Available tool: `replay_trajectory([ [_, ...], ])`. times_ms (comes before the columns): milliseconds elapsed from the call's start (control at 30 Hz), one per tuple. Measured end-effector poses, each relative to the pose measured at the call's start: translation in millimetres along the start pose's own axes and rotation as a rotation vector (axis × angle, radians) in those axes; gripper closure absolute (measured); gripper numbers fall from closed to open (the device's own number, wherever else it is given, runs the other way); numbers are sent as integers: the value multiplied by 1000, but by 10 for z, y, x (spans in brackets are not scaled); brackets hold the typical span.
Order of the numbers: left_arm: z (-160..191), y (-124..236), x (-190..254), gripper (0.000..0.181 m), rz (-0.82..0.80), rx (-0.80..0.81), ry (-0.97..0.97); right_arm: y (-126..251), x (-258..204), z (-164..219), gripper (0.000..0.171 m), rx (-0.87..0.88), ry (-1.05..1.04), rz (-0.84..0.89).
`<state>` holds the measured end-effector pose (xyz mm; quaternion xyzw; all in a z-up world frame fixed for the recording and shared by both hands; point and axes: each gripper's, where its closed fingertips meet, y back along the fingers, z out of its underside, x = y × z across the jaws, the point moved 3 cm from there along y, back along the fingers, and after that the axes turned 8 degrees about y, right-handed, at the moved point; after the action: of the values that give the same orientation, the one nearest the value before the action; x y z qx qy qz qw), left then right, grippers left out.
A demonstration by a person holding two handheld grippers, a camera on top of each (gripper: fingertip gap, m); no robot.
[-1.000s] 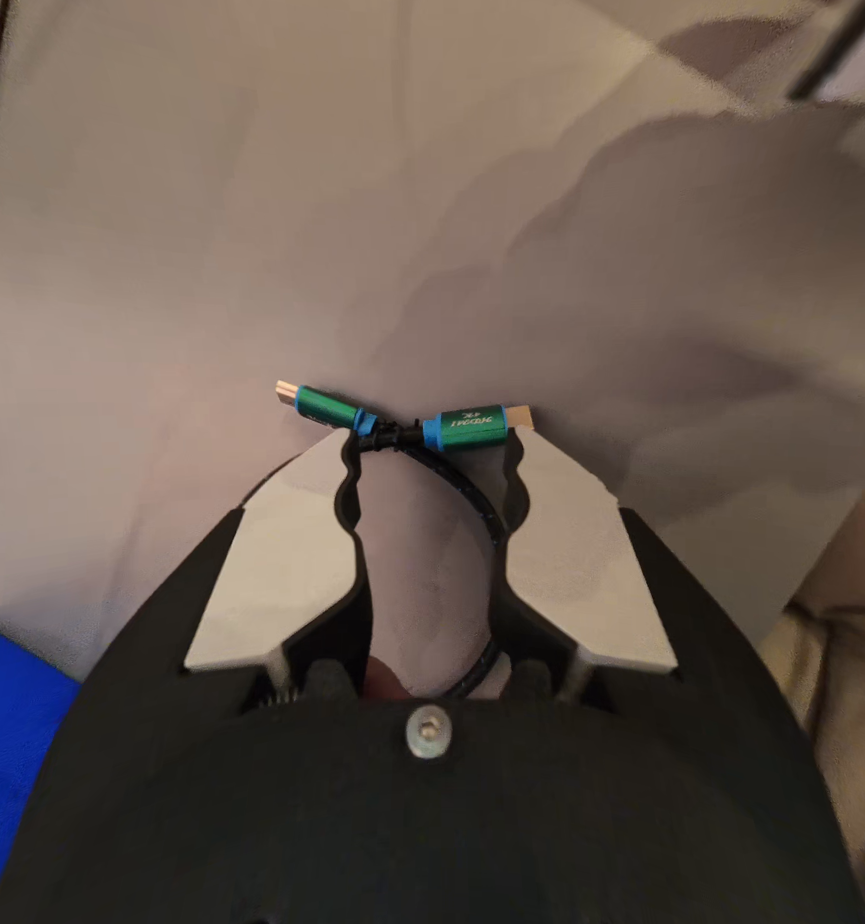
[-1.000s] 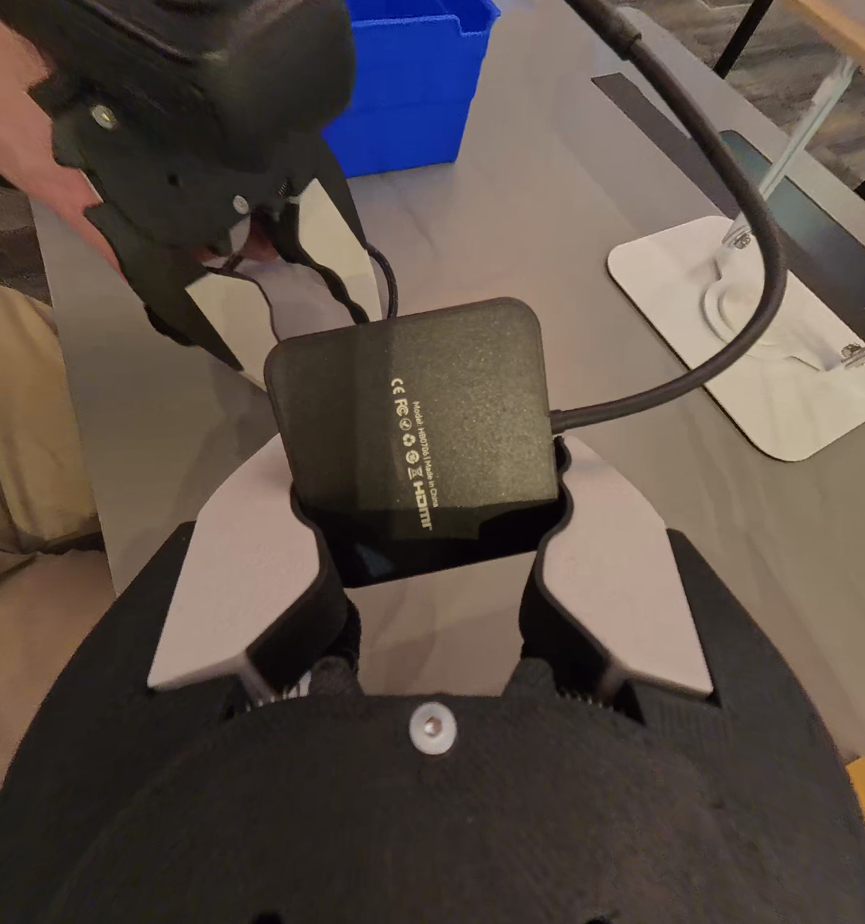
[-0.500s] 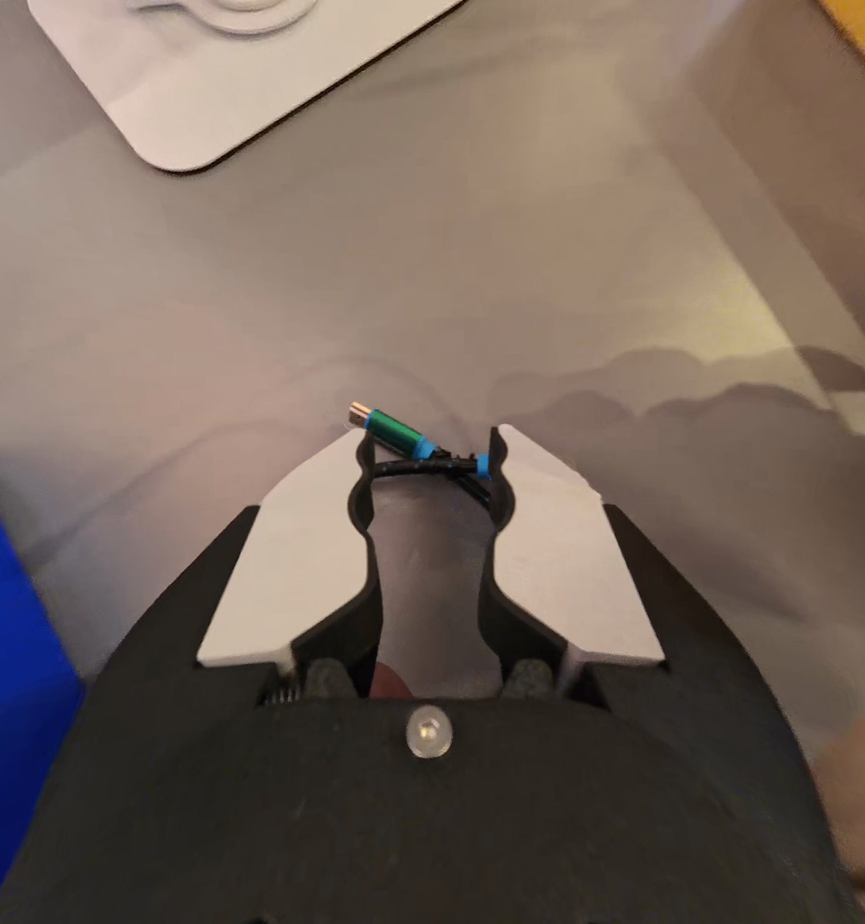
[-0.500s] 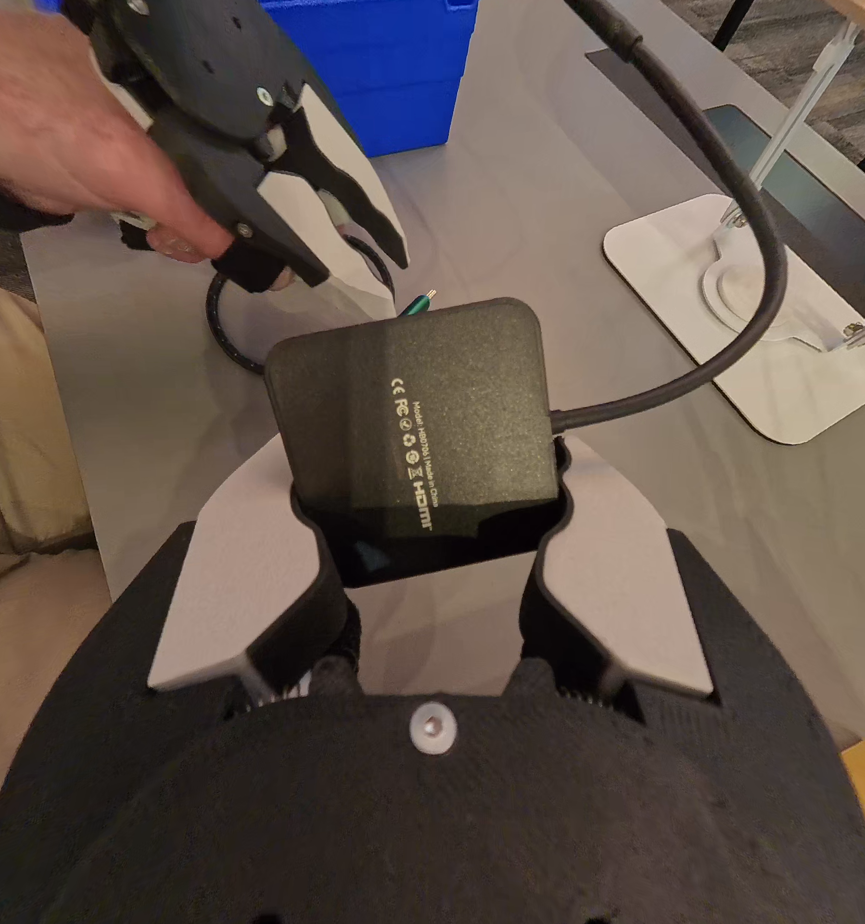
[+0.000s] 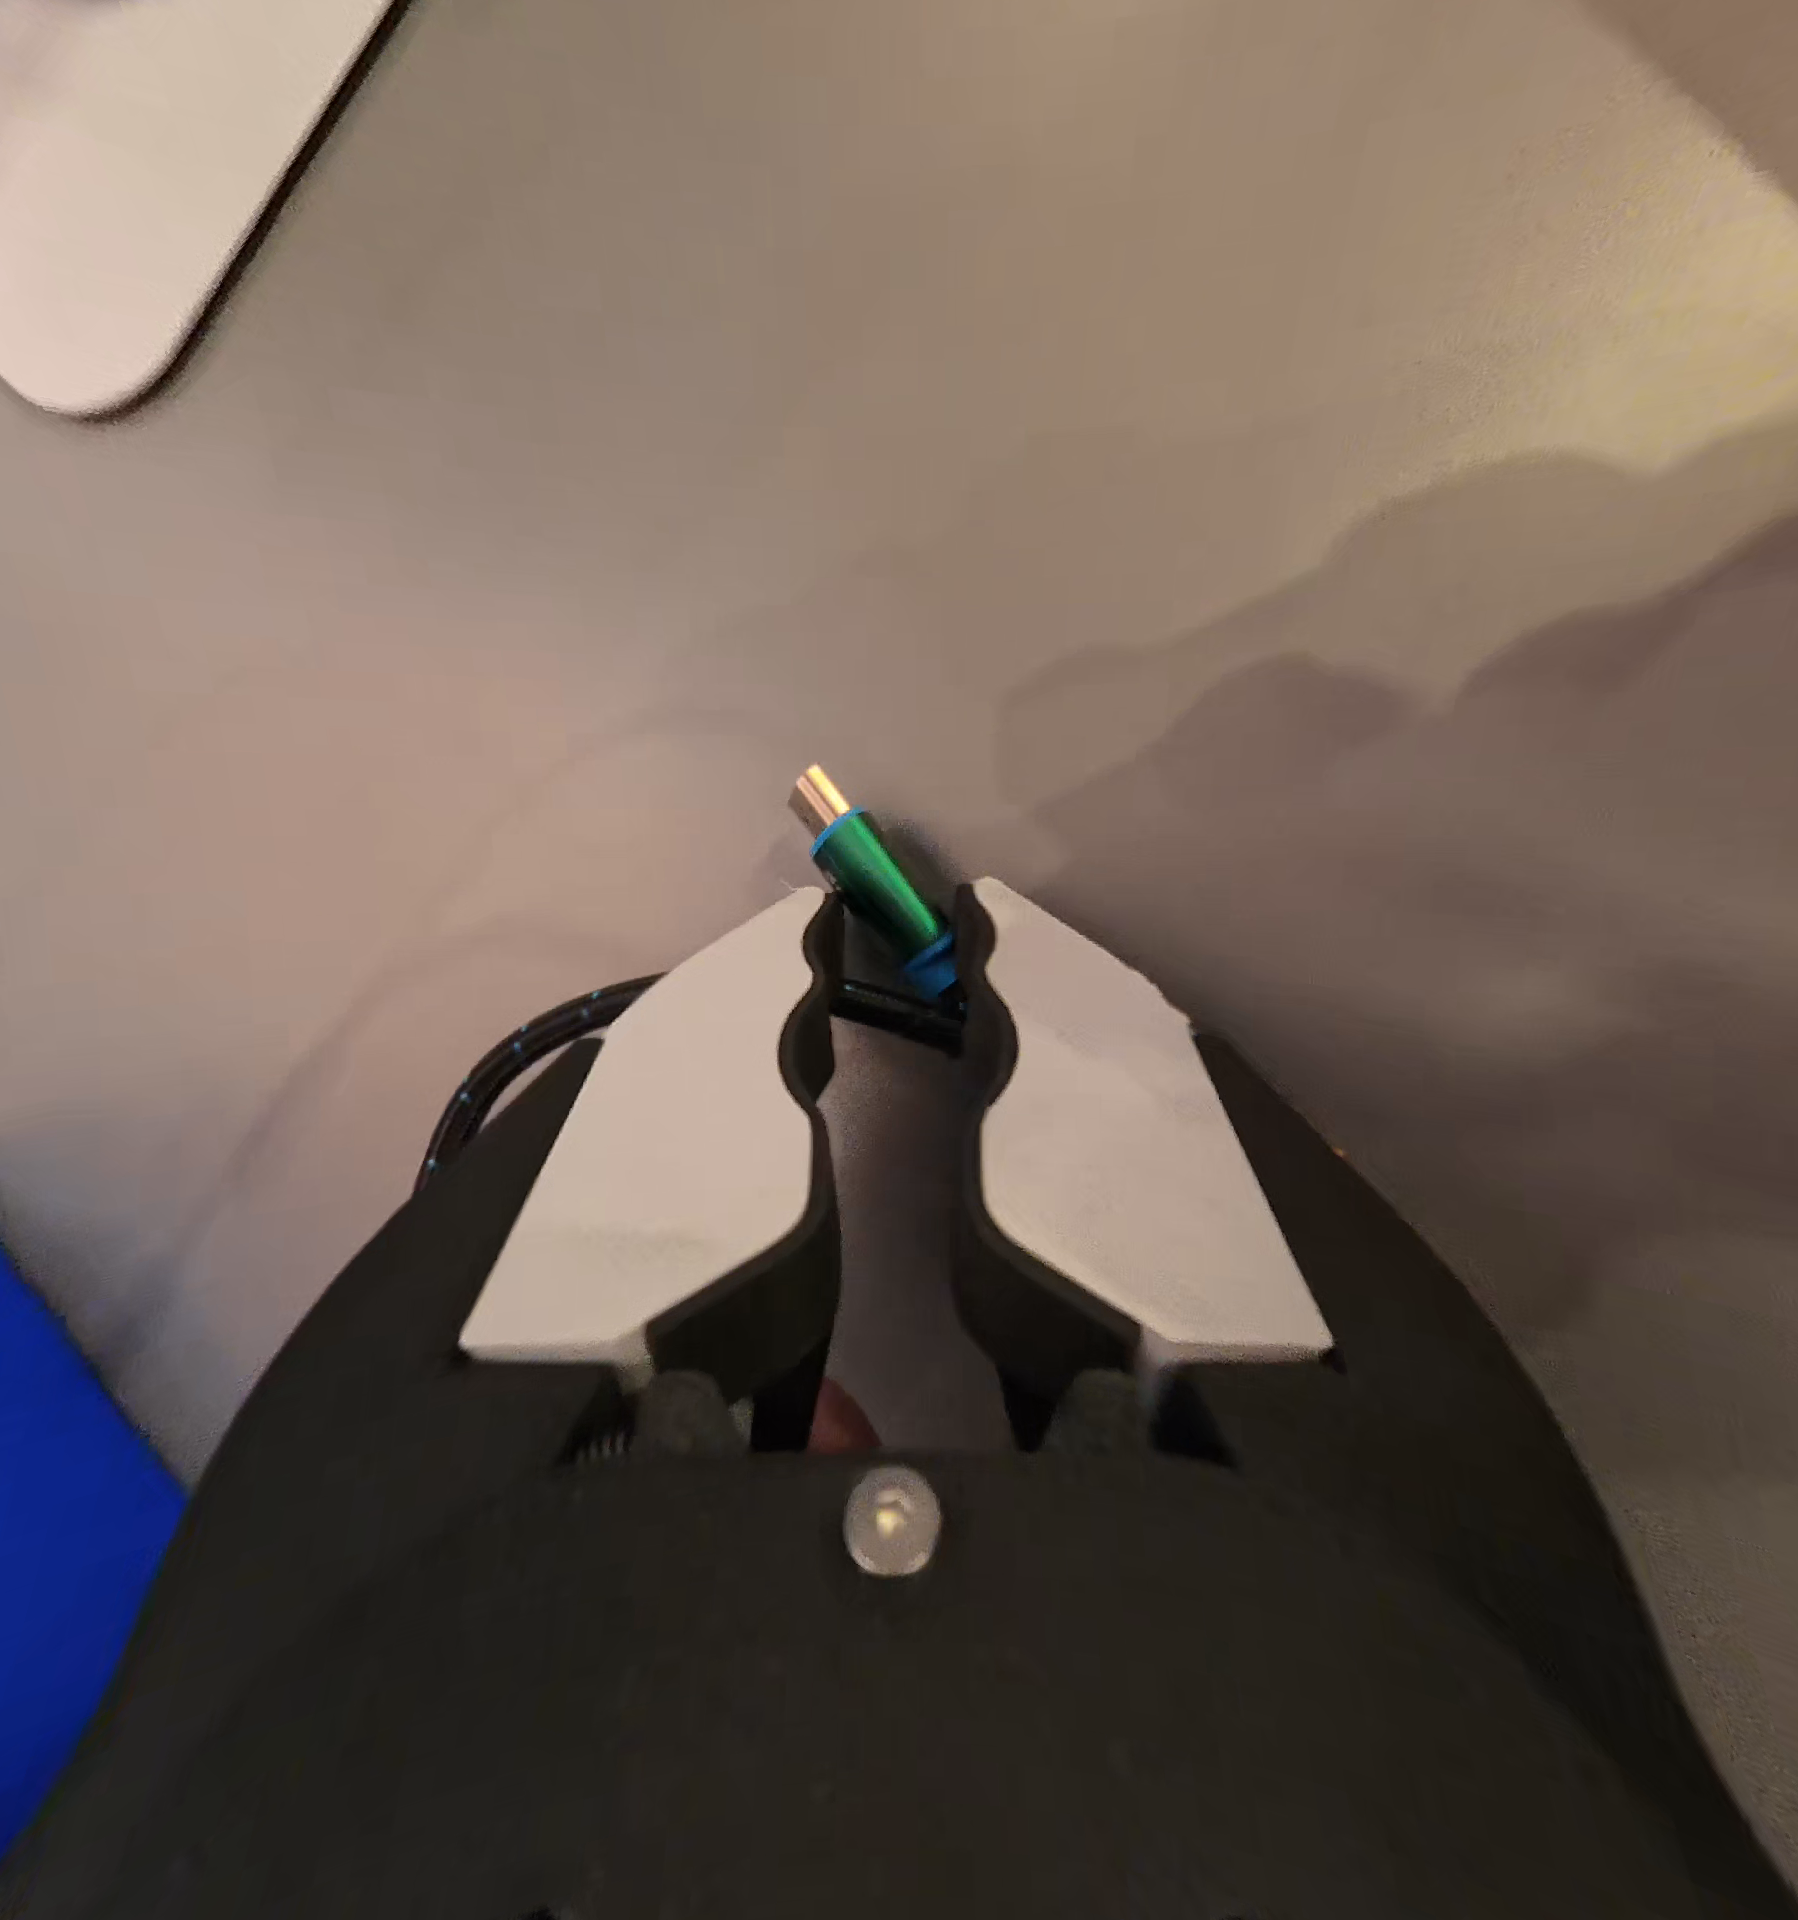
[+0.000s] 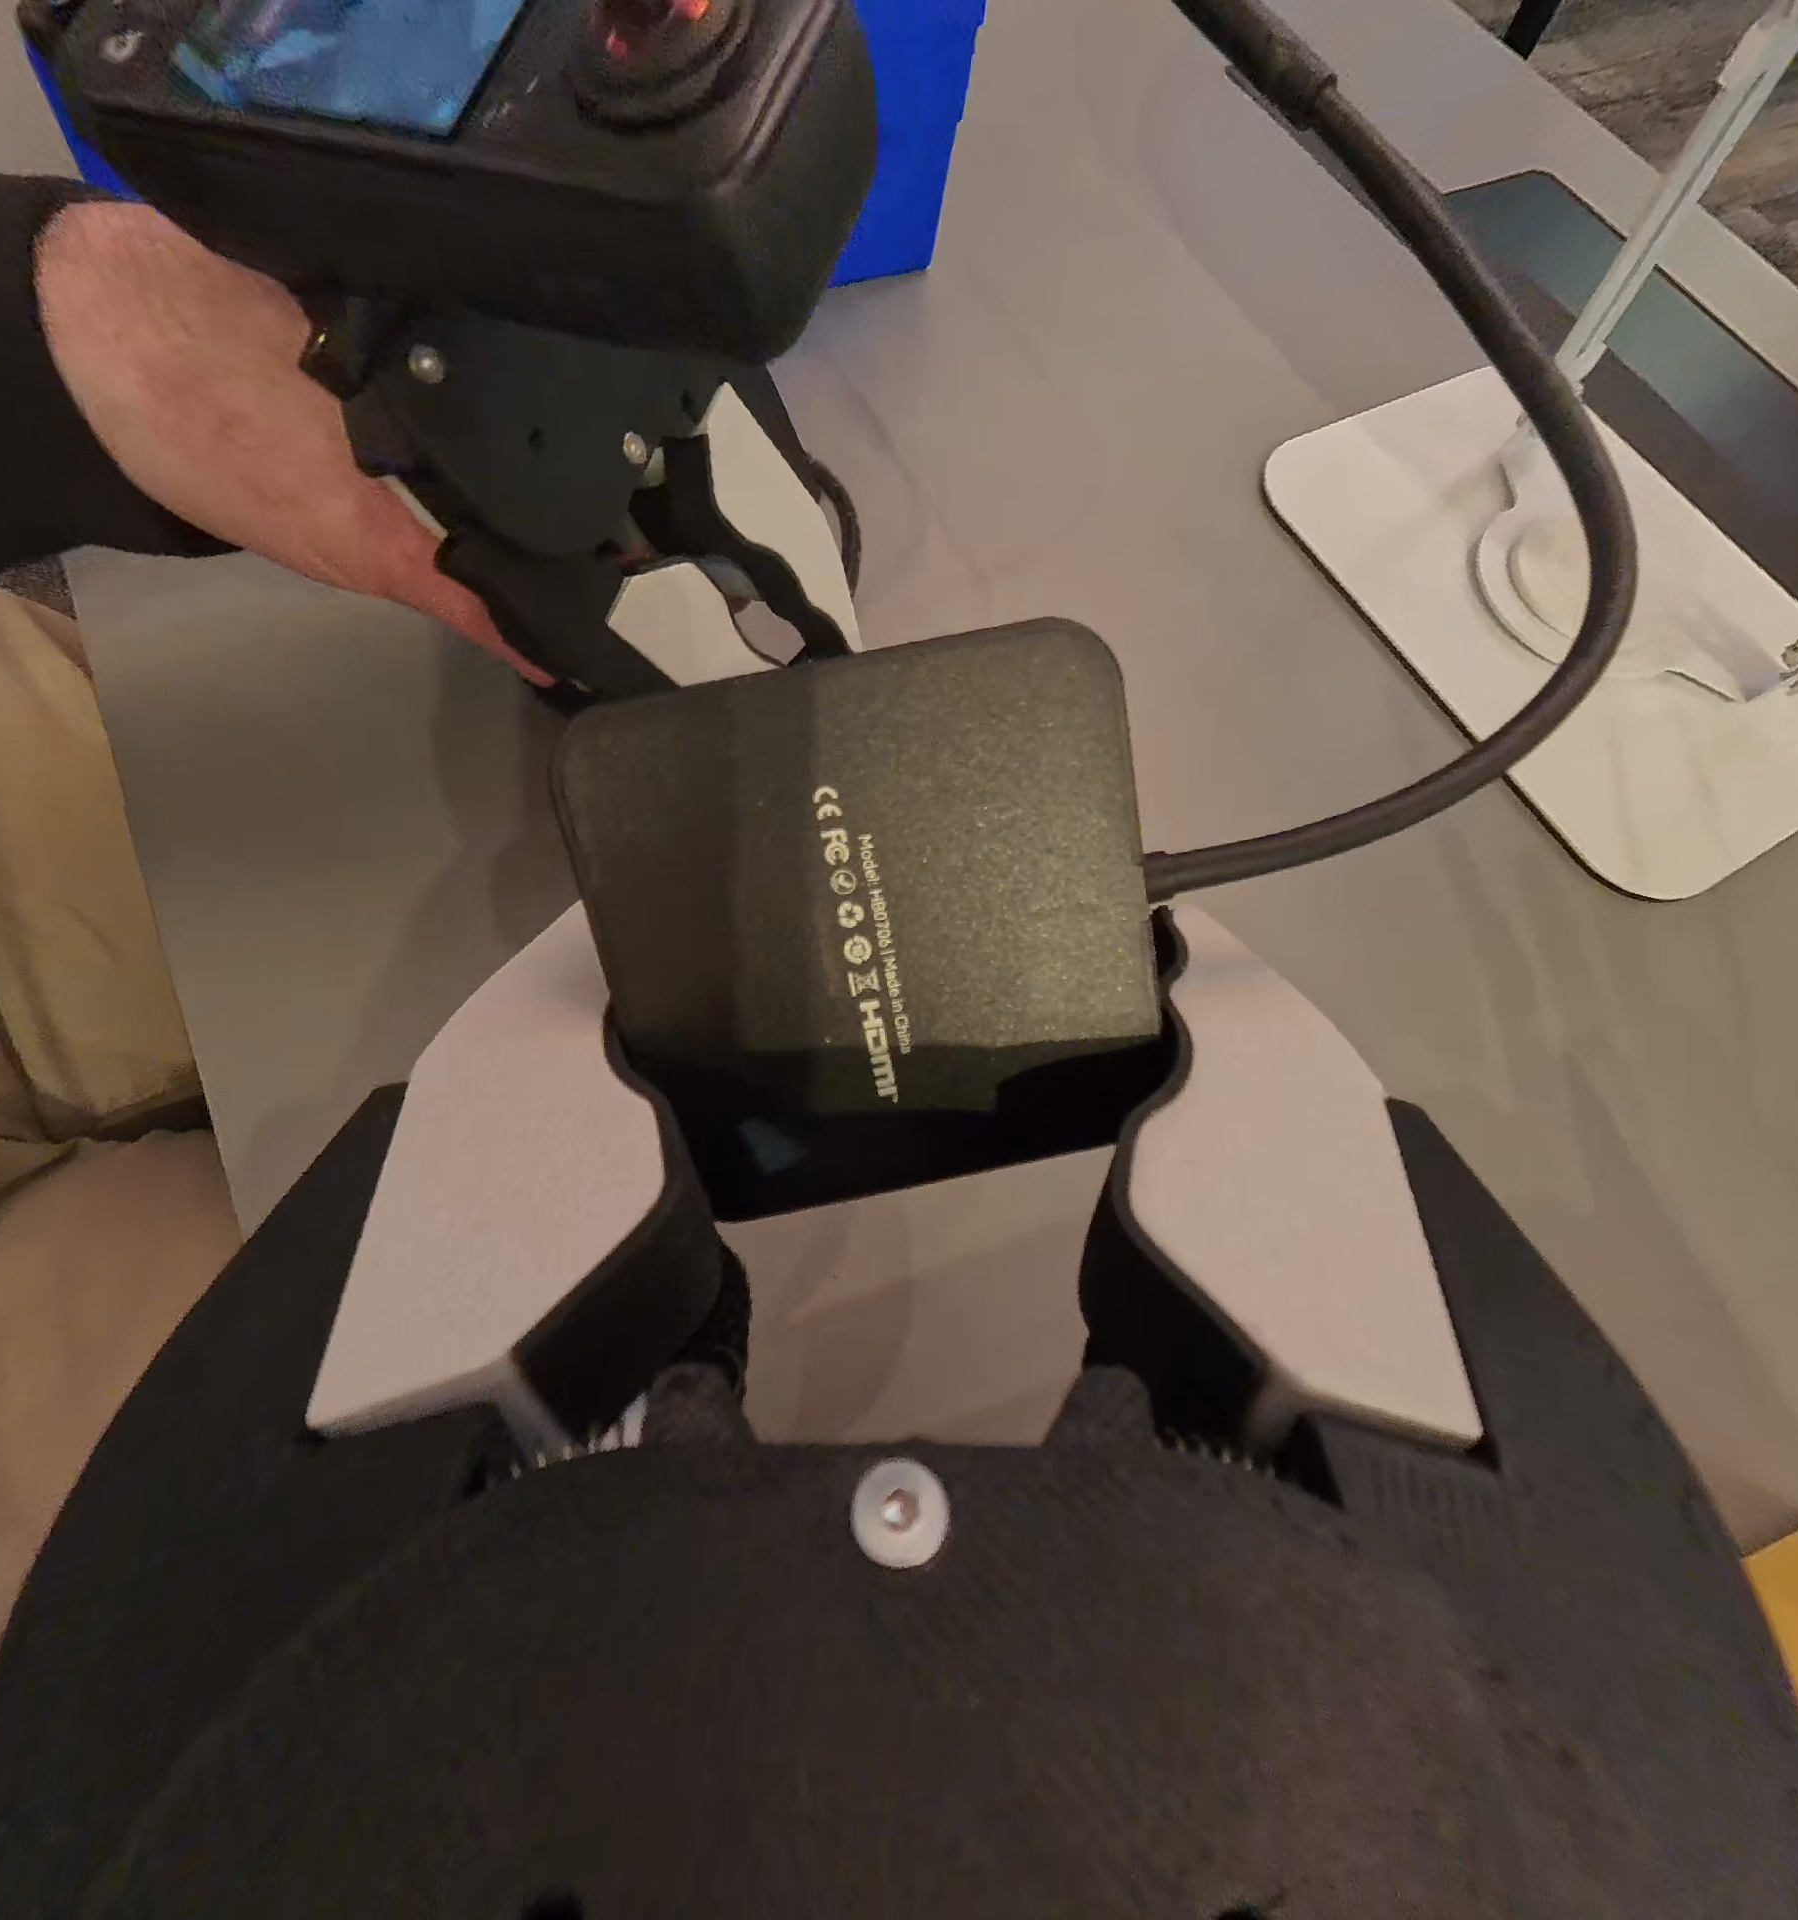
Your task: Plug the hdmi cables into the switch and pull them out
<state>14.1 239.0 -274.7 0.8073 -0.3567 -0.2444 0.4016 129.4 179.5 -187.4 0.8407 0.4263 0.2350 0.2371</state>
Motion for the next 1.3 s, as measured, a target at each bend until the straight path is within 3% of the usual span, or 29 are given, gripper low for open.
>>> replay_trajectory([
  [133,26,86,15,164,-132,14,-275,-18,-40,16,82,-9,5,-26],
  [300,-177,450,-61,170,-361,181,-594,-64,-102,35,82,-11,-7,-82],
  [567,-288,884,128,170,-590,315,-953,-129,-188,64,82,-42,16,-122],
  [967,-231,829,395,170,-740,348,-1023,-401,-400,264,82,-266,-3,-194],
  [1300,-195,753,528,170,-773,351,-1065,-472,-448,369,83,-319,-104,-251],
])
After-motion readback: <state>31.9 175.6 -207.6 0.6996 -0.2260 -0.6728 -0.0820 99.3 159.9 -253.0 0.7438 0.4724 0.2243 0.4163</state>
